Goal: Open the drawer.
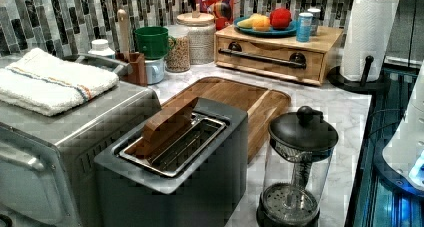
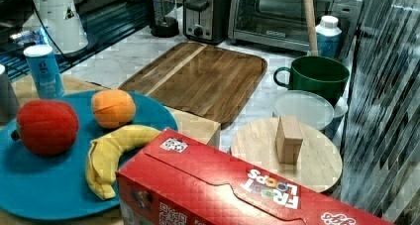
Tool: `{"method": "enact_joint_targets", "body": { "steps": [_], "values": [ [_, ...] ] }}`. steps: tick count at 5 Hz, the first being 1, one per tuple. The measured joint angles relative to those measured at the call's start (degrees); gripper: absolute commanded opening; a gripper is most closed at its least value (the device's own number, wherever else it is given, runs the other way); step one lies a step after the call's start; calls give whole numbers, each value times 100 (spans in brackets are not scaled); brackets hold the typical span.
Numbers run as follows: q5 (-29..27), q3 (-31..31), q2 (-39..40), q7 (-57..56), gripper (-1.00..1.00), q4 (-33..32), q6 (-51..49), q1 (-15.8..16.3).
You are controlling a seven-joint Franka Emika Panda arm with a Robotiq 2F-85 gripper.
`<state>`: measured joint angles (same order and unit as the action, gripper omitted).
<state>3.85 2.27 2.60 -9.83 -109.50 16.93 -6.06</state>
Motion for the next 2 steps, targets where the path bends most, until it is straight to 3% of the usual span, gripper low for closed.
{"method": "enact_joint_targets", "body": {
  "steps": [2],
  "values": [
    [-25, -305, -23, -2321, 100, -576, 734, -158]
  ]
}}
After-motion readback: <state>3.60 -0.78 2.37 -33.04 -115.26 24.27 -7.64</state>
